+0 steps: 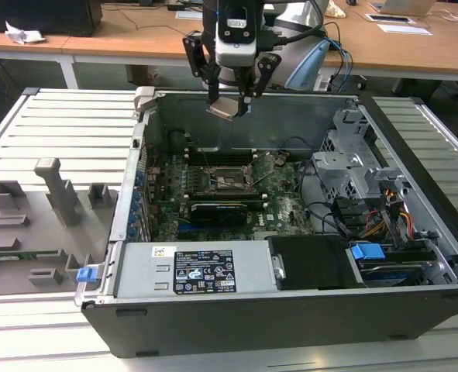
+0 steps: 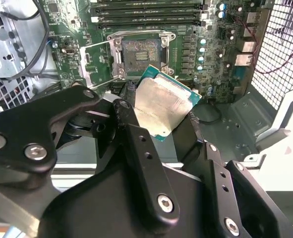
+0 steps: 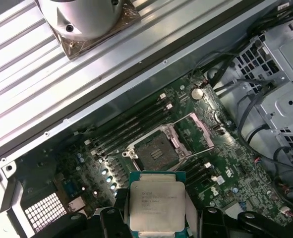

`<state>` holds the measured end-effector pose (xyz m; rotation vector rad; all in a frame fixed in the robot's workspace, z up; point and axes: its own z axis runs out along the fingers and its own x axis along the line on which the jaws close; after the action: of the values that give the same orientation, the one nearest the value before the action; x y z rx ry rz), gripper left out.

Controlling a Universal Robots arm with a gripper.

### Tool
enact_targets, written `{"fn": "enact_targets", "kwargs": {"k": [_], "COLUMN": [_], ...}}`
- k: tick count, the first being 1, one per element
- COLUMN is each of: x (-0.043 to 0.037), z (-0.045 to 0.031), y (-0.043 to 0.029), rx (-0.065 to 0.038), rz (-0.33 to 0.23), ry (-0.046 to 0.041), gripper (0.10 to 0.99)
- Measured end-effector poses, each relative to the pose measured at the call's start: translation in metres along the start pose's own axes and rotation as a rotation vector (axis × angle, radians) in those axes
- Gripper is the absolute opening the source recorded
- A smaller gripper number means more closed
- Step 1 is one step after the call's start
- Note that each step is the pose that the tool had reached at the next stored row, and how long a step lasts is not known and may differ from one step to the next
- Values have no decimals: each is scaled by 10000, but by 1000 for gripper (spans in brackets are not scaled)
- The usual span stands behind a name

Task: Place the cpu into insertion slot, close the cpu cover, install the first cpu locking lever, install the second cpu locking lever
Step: 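Place the cpu into insertion slot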

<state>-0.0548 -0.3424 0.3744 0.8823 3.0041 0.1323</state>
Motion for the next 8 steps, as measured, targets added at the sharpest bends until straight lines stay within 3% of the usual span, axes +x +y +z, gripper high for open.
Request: {"fn": "enact_targets", "kwargs": {"k": [8], "x": [0], "z": [10], "y": [-1], "rx": [-5], "rz": [526], "ry": [-45], "gripper": [541]}}
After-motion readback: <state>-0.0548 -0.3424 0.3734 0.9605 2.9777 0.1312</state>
